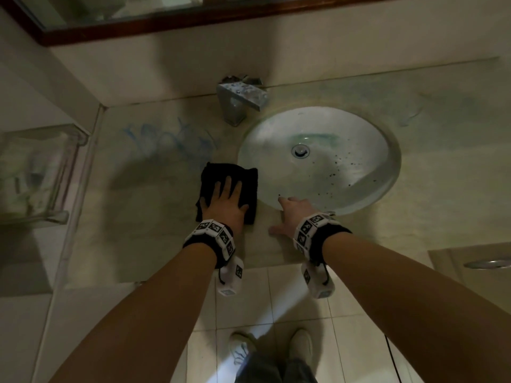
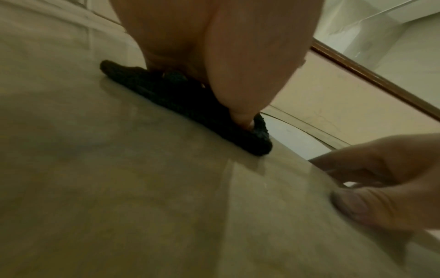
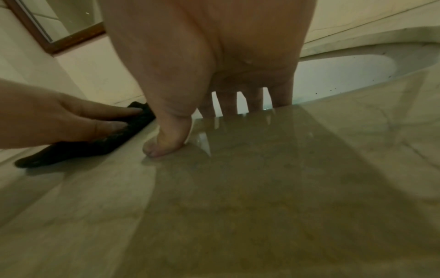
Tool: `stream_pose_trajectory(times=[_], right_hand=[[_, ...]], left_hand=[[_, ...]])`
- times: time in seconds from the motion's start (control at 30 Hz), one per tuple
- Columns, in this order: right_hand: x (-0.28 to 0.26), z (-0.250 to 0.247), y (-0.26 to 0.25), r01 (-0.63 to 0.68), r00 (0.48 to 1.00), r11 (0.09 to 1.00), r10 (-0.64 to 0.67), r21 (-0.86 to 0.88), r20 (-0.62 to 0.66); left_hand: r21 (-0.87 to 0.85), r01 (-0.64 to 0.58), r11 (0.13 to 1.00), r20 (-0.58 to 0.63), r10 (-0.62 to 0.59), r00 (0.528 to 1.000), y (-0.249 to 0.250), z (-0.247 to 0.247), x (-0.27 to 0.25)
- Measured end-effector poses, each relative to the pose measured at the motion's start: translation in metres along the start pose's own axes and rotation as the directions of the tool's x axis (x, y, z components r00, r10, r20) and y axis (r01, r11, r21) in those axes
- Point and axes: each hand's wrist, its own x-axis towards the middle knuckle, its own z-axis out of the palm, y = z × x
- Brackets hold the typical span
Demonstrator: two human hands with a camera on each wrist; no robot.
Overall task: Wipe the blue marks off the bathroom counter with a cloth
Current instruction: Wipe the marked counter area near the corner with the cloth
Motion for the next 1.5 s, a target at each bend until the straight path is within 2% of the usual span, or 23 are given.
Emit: stream_pose_trajectory(times=[0.17,0.43,0.63,0.8,1.07,1.27,1.5], right_hand=[[-0.004,0.000,-0.002,0.016,1.000,1.000,-0.016,-0.010,-0.008],[-0.012,-0.001,-0.013,0.013,1.000,0.998,-0.014,-0.059,-0.021],[-0.011,-0.011,-0.036,0.112,0.991,0.971,-0.125,-0.211,-0.051],[0.000,-0.020,-0.055,0.198,0.977,0.935,-0.211,-0.296,-0.015],[0.032,-0.033,-0.109,0.188,0.974,0.957,-0.210,-0.222,-0.082],[0.060,-0.061,-0.139,0.098,0.989,0.977,-0.117,-0.189,-0.092],[0.090,-0.071,-0.152,0.025,0.995,0.988,-0.040,-0.152,-0.096]], left_hand=[[-0.020,0.100,0.995,-0.004,-0.100,0.995,-0.036,0.005,-0.021],[-0.045,0.233,0.971,0.016,-0.233,0.972,-0.065,0.007,-0.054],[-0.096,0.272,0.958,0.074,-0.265,0.961,-0.099,0.005,-0.066],[-0.102,0.303,0.948,0.077,-0.296,0.952,-0.125,0.006,-0.066],[-0.136,0.338,0.931,0.069,-0.331,0.941,-0.177,-0.002,-0.041],[-0.088,0.359,0.929,0.123,-0.347,0.930,-0.216,-0.022,-0.003],[-0.078,0.300,0.951,0.104,-0.291,0.951,-0.260,-0.042,0.042]])
